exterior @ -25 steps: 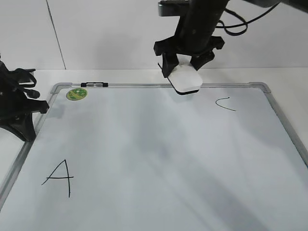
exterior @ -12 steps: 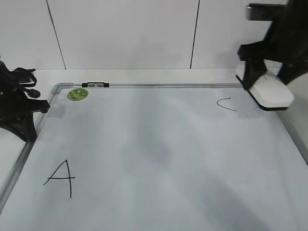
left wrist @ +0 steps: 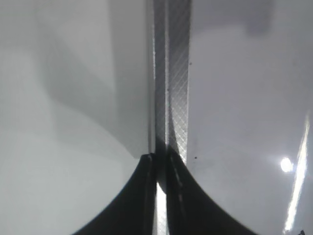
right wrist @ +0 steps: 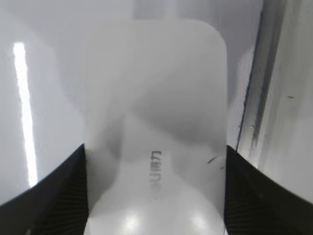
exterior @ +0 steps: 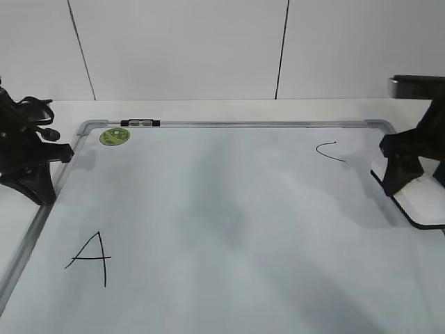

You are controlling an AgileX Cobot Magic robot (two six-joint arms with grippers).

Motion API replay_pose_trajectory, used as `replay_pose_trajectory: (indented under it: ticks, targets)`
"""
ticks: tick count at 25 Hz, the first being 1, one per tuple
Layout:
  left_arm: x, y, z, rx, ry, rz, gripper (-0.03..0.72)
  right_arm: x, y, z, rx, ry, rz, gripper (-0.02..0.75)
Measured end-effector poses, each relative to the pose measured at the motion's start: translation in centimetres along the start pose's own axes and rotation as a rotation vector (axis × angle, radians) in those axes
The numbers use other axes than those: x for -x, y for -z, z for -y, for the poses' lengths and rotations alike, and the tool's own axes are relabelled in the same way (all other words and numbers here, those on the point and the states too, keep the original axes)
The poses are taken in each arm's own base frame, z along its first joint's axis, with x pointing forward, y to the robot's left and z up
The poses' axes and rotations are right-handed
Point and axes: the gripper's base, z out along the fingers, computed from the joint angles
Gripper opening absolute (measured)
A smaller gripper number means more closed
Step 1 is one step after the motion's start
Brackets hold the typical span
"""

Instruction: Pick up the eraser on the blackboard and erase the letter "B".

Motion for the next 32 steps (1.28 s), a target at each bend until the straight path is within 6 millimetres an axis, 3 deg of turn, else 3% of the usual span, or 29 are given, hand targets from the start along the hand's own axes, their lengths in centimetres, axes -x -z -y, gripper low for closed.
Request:
replay_pose_trajectory:
  ticks: [8, 12, 23, 32]
  targets:
    - [0.0, 0.0, 0.0, -0.005, 0.002, -0.002, 0.016, 0.4, -0.7, 1.9, -0.029, -0.055, 0.099, 0.531]
    - [0.0, 0.0, 0.1, -0.007, 0.003, -0.002, 0.017, 0.7, -1.0, 2.1, -0.054, -0.040, 0.118, 0.531]
    - [0.0, 0.0, 0.1, -0.014, 0.006, -0.002, 0.017, 1.7, -4.4, 2.9, -0.061, -0.051, 0.089, 0.531]
    - [0.0, 0.0, 0.2, -0.017, 0.008, -0.001, 0.017, 1.8, -4.8, 3.0, -0.071, -0.042, 0.083, 0.531]
